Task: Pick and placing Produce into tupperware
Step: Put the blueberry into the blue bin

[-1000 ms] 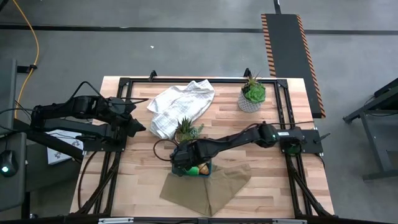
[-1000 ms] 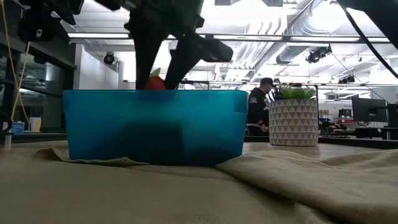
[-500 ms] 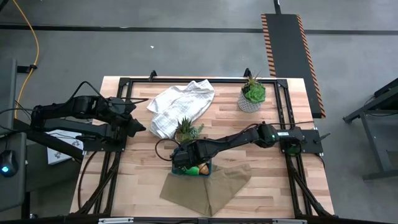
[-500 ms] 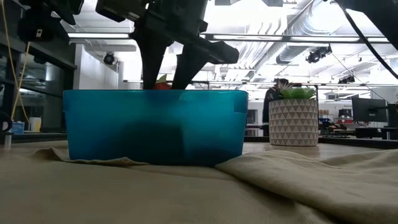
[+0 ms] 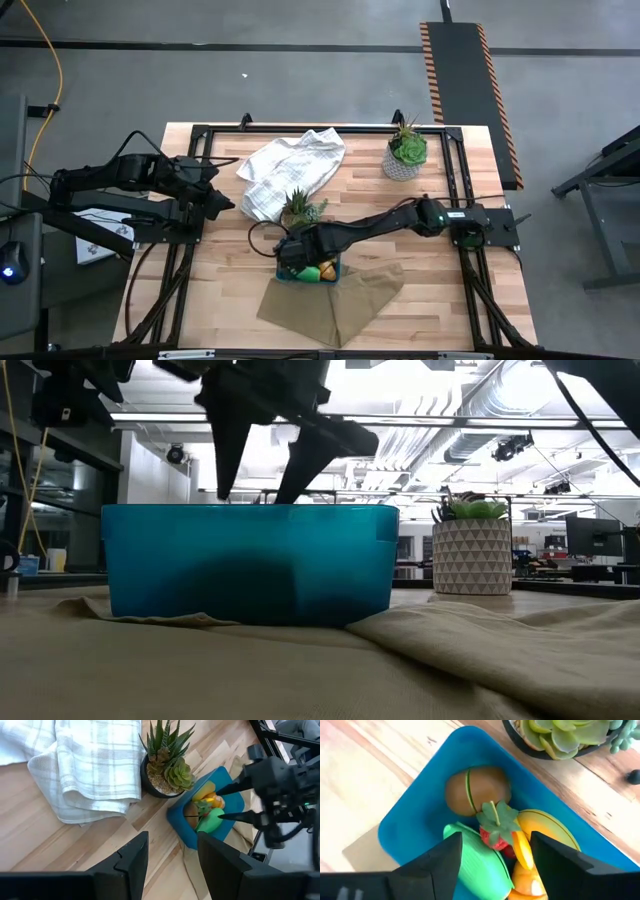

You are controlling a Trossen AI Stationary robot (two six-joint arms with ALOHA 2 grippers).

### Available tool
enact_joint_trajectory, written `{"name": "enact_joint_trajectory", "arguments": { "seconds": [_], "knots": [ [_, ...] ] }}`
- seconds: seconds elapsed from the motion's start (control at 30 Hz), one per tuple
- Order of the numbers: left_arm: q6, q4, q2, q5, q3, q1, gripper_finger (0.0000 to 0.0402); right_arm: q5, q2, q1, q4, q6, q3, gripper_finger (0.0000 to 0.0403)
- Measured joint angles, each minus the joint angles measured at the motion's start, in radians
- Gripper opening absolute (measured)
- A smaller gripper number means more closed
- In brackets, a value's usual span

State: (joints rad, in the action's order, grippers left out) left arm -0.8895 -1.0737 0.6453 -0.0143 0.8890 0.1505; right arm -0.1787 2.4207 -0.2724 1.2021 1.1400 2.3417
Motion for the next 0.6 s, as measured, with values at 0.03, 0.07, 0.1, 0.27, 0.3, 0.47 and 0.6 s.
{"name": "enact_joint_trajectory", "arguments": {
  "seconds": [0.03, 0.07, 0.1, 0.27, 0.3, 0.47, 0.6],
  "knots": [
    [0.002, -0.001, 0.000, 0.000, 0.000, 0.000, 0.0156, -0.004, -0.008, -0.003, 0.008, -0.009, 0.000, 0.0227],
    [0.003, -0.002, 0.000, 0.000, 0.000, 0.000, 0.0156, -0.011, -0.021, -0.008, 0.022, -0.017, 0.000, 0.0226],
    [0.003, -0.002, 0.000, 0.000, 0.000, 0.000, 0.0156, -0.031, -0.038, -0.011, 0.034, -0.022, 0.000, 0.0224],
    [0.042, -0.001, 0.000, 0.000, 0.000, 0.000, 0.0156, -0.161, -0.142, -0.025, 0.086, -0.055, 0.000, 0.0214],
    [0.054, -0.001, 0.000, 0.000, 0.000, 0.000, 0.0156, -0.184, -0.162, -0.024, 0.085, -0.072, 0.000, 0.0212],
    [0.082, 0.000, 0.000, 0.000, 0.000, 0.000, 0.0156, -0.247, -0.258, -0.021, 0.076, -0.215, 0.000, 0.0210],
    [0.081, 0.000, 0.000, 0.007, 0.000, 0.000, 0.0156, -0.317, -0.354, -0.024, 0.109, -0.323, 0.000, 0.0210]
  ]
}}
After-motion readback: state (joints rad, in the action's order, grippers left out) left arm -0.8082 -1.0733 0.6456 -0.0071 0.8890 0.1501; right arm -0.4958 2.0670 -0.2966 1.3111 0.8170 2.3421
